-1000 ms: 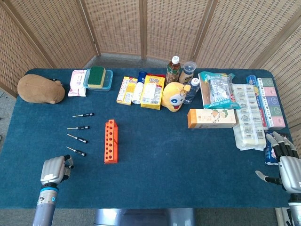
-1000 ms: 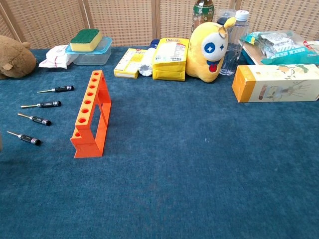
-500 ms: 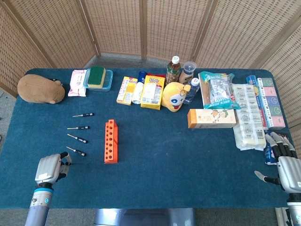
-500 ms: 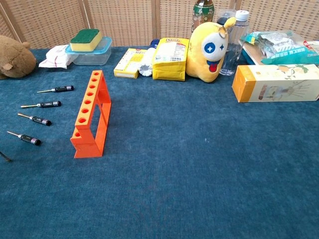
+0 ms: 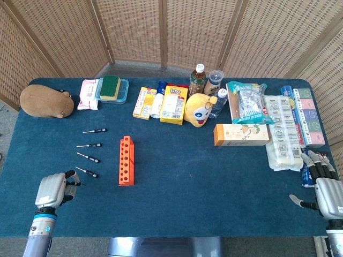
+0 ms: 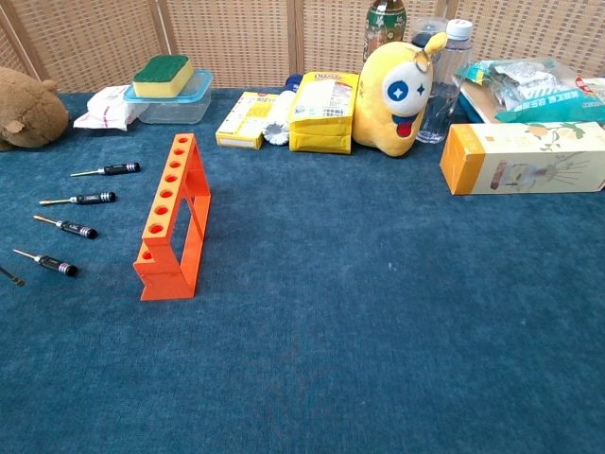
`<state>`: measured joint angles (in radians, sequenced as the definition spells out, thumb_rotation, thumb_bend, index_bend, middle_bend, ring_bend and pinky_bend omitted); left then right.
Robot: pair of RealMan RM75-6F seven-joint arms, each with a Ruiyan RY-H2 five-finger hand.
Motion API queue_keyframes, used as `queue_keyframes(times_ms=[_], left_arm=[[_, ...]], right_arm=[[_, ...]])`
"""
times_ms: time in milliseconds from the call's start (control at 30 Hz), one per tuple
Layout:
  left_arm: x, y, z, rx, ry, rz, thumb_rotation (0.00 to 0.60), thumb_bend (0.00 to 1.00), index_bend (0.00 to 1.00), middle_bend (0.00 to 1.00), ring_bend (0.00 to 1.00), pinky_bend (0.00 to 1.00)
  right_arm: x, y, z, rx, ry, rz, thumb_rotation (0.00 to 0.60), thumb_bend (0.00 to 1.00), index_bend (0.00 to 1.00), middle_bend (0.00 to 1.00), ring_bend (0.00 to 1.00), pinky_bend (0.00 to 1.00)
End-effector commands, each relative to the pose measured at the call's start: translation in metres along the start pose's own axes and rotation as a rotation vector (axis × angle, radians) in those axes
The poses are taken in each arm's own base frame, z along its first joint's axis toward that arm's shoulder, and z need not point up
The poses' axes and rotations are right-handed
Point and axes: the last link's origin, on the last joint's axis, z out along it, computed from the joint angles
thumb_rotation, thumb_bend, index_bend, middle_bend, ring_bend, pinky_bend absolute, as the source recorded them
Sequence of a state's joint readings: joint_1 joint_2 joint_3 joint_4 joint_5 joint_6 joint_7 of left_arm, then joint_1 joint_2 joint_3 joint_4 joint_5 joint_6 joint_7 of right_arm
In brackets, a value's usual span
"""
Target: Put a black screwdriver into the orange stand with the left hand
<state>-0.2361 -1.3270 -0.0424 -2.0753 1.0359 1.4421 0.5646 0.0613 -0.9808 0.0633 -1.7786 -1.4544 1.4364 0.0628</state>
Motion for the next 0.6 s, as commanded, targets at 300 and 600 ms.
queue_keyframes(times_ms=[300, 600], left_arm=[[0.026, 0.024, -0.002, -0.070, 0.014, 0.001, 0.600, 0.41, 0.52, 1.00, 1.00, 1.00], [0.047, 0.055, -0.001, -0.140, 0.010, 0.028, 0.600, 0.41, 0.52, 1.00, 1.00, 1.00]], right_arm=[[0.000, 0.000, 0.000, -0.001, 0.001, 0.000, 0.600, 0.00, 0.00, 0.01, 0.07, 0.00], [0.001, 0.001, 0.000, -0.003, 0.004, 0.001, 0.600, 0.00, 0.00, 0.01, 0.07, 0.00]])
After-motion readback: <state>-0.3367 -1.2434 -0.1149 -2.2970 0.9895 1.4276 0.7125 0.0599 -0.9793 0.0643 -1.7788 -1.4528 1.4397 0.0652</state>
